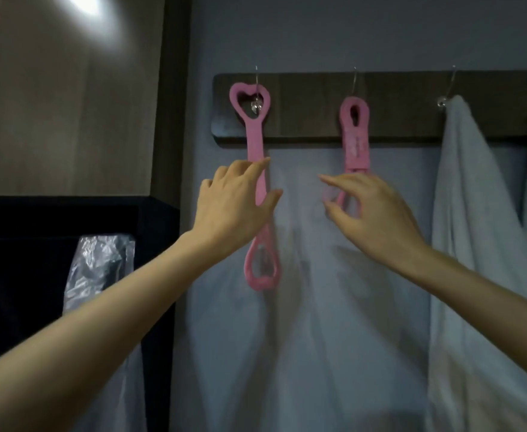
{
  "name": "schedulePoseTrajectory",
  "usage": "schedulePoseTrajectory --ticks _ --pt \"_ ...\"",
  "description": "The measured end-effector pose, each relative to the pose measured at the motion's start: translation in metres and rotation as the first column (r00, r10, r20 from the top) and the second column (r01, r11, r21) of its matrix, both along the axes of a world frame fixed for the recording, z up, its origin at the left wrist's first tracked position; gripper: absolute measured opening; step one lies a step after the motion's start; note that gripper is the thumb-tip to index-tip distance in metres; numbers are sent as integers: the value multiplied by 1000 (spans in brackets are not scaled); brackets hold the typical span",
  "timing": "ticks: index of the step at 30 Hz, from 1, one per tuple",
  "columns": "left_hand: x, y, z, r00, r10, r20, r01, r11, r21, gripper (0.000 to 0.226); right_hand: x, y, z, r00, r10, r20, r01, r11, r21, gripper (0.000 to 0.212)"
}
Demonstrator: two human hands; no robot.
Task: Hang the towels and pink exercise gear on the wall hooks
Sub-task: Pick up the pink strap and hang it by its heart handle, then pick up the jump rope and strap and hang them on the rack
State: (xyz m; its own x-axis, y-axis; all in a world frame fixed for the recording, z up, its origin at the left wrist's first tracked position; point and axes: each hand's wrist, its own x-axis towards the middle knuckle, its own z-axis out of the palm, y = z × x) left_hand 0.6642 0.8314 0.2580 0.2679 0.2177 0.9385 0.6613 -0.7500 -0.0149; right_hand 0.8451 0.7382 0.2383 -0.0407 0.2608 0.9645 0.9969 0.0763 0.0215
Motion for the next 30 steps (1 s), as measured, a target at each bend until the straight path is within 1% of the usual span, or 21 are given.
schedulePoseTrajectory --ticks 5,9,13,20,23,27,30 --pt "6 -37 -46 996 -12 -87 15 999 37 57 11 -61 -60 995 -96 -9 95 990 -104 45" --pt "25 -73 -74 990 -42 -138 50 997 57 58 22 -112 -95 988 -157 -9 153 971 -185 47" --pt "52 -119 -101 984 -63 -165 76 994 73 56 41 -163 -124 981 -193 -19 185 959 -214 44" --pt "112 -219 -155 963 -113 -246 123 992 27 55 90 -265 -175 967 -253 -10 241 933 -265 44" --pt "139 -267 -180 958 -141 -250 140 990 -21 57 114 -316 -199 968 -252 -11 239 928 -287 44" --pt "173 -330 -223 950 -176 -256 159 984 -85 54 141 -388 -237 959 -284 -14 269 921 -281 42" --pt "195 -371 -255 927 -203 -317 167 976 -136 52 161 -440 -269 946 -324 -6 298 877 -378 43"
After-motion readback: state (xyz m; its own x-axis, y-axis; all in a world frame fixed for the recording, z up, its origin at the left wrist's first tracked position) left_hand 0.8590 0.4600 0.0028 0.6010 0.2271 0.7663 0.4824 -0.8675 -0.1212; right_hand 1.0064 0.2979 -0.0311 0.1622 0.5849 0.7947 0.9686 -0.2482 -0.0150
